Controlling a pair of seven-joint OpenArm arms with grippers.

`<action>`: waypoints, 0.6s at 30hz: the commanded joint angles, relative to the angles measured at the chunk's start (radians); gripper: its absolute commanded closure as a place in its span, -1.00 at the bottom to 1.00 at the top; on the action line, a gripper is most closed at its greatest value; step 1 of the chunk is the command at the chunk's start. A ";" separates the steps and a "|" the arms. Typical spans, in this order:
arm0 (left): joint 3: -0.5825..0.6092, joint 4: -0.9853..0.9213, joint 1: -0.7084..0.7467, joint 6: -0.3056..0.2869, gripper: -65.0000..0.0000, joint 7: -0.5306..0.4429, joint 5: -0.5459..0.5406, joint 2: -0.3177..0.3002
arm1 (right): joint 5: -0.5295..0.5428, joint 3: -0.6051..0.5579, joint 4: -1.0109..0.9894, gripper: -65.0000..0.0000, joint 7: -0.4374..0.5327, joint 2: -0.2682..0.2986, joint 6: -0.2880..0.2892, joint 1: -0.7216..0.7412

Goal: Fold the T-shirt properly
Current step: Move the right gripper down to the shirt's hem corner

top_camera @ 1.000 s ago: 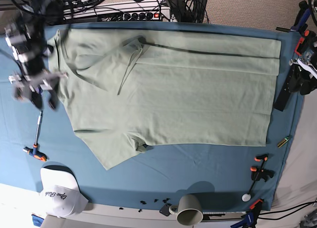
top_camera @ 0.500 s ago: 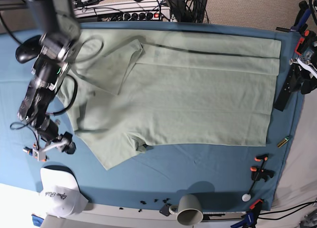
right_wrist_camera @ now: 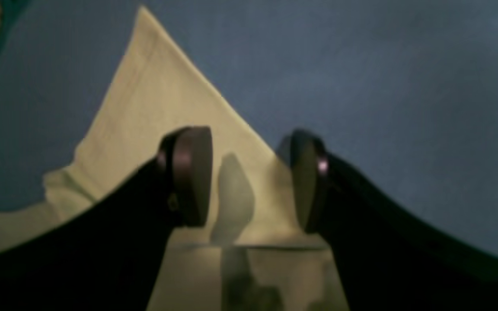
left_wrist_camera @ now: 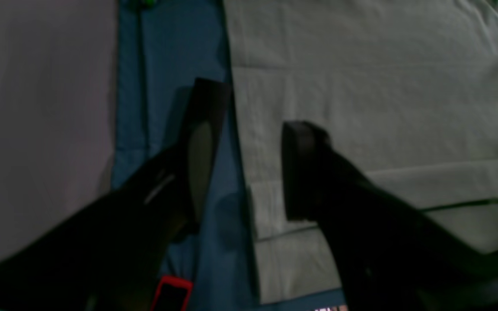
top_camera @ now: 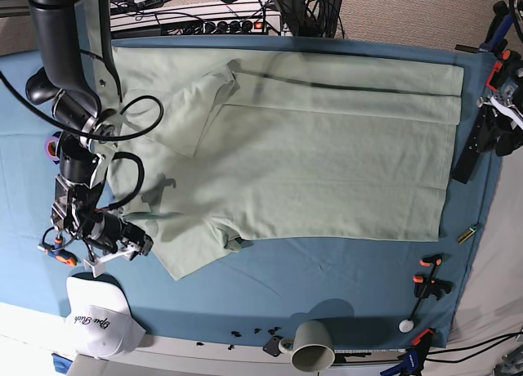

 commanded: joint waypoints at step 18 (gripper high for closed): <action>-0.009 0.013 -0.003 -0.004 0.13 -0.021 -0.006 -0.021 | 0.097 -0.202 0.012 0.09 -0.050 0.010 0.111 0.018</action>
